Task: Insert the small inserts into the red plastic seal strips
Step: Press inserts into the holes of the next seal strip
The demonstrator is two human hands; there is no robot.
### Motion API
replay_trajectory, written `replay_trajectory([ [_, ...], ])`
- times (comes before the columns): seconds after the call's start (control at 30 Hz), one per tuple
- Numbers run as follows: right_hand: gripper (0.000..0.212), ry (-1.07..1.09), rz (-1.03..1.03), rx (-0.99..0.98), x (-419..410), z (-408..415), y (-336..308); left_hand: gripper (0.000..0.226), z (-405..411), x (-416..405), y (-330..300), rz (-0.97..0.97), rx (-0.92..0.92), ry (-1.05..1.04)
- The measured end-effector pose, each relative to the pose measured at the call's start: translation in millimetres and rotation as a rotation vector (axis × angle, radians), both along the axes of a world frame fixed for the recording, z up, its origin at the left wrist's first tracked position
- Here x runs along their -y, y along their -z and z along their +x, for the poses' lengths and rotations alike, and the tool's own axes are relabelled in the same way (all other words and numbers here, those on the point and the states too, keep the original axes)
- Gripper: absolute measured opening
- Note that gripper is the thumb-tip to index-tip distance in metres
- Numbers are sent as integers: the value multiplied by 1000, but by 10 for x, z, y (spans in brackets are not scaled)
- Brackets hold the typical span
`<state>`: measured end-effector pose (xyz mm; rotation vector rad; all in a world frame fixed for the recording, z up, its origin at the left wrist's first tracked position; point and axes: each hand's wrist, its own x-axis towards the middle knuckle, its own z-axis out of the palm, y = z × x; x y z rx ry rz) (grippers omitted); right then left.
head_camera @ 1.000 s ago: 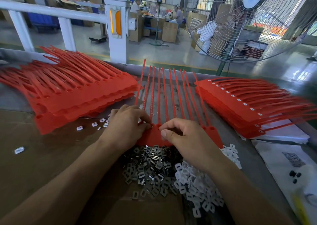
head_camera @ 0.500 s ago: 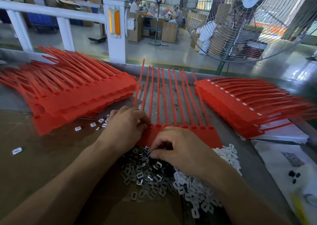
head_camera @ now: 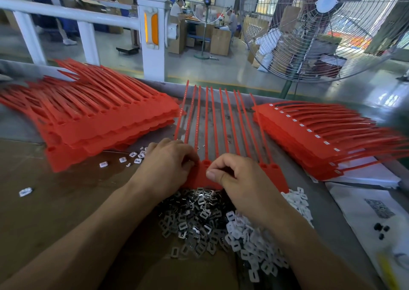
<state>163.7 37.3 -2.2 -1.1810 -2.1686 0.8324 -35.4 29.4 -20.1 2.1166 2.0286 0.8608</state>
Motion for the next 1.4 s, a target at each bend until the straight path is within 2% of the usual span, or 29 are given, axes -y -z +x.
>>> replay_trajectory([
  [0.23, 15, 132, -22, -181, -42, 23, -16, 11, 41, 16, -19, 99, 58, 7],
  [0.47, 21, 126, -117, -346, -62, 8, -12, 14, 192, 78, -101, 244, 213, 209],
  [0.7, 19, 87, -146, -362, -84, 11, 10, 10, 206, 101, -131, 249, 187, 262],
  [0.97, 9, 117, -88, -389, -79, 0, 23, 8, 223, 93, -112, 248, 322, 220],
  [1.13, 16, 128, -111, -350, -75, 2, 17, 7, 224, 96, -120, 246, 344, 237],
  [1.4, 20, 109, -181, -271, -70, 4, -2, 12, 184, 113, -145, 304, 157, 273],
])
